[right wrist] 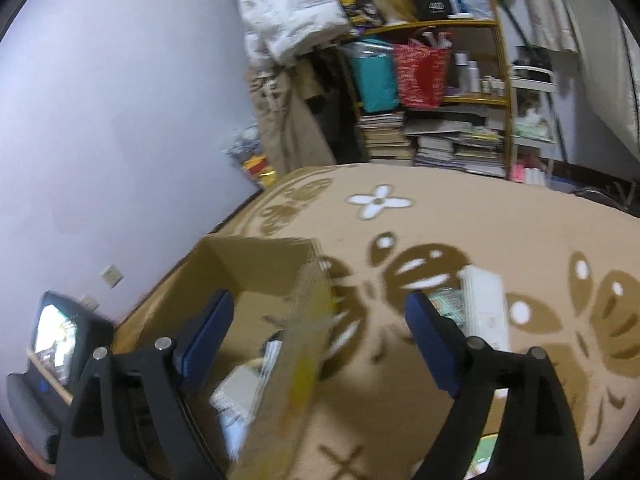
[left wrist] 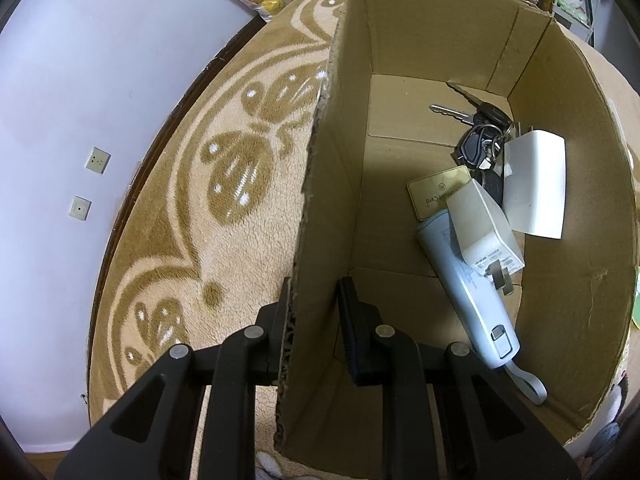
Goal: Organize rigid objects
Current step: 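Move the right tool to the white panel and grasp it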
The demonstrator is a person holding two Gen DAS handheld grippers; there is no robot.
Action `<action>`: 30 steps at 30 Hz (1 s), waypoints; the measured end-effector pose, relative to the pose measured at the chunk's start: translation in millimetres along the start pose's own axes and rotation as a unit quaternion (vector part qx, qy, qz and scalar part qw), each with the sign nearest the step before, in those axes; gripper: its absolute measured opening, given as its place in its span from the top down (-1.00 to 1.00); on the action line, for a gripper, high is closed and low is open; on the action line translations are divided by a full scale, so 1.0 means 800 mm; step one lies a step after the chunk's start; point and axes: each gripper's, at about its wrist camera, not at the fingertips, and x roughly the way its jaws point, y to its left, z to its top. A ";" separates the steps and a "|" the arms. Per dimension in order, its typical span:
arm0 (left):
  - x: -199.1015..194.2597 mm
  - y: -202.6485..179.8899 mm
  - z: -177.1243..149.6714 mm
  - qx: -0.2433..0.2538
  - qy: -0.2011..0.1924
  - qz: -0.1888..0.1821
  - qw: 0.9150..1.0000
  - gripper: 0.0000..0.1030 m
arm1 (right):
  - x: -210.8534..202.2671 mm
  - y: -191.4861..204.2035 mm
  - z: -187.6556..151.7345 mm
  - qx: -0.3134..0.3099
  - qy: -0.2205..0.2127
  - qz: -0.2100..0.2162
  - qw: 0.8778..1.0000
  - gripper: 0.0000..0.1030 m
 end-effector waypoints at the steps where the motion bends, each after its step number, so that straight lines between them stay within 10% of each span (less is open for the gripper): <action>1: 0.000 0.000 0.000 0.000 0.000 0.000 1.000 0.61 | 0.005 -0.012 0.002 0.005 0.003 -0.012 1.000 -0.79; 18: 0.000 -0.001 0.000 0.001 0.000 0.001 1.000 0.60 | 0.070 -0.144 -0.019 0.085 0.048 -0.095 0.991 -0.78; 30: 0.000 -0.001 -0.001 0.002 0.000 0.002 1.000 0.60 | 0.084 -0.182 -0.044 0.141 0.067 -0.082 0.984 -0.28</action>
